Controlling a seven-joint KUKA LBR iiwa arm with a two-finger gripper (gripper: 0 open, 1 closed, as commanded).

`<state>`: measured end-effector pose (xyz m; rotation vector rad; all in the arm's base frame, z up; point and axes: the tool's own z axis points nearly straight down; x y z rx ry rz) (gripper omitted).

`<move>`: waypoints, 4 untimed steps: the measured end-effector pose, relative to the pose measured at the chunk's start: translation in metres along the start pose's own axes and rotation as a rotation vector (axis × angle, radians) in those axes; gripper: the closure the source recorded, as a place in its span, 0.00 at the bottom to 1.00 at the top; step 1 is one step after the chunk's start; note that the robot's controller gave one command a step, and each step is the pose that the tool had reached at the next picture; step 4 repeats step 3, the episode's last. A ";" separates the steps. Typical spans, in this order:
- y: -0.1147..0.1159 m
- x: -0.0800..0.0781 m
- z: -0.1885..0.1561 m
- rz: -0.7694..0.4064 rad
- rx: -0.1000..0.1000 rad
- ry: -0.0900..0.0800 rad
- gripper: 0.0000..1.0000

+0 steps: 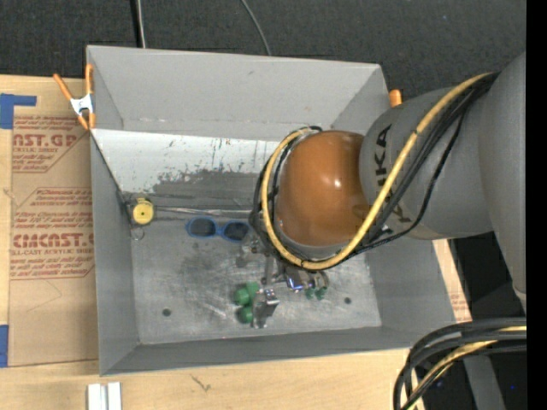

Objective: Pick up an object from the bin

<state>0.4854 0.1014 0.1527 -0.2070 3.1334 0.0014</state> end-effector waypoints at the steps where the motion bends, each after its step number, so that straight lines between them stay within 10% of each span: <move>1: -0.010 -0.008 0.077 -0.003 -0.001 -0.005 0.00; 2: -0.009 -0.009 0.074 -0.003 -0.002 -0.007 1.00; 3: -0.038 -0.010 -0.064 -0.026 0.001 -0.008 1.00; 4: -0.038 -0.010 -0.064 -0.026 0.001 -0.008 1.00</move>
Offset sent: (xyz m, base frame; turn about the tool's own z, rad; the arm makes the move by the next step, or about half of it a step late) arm 0.0085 -0.0097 -0.0757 -0.0022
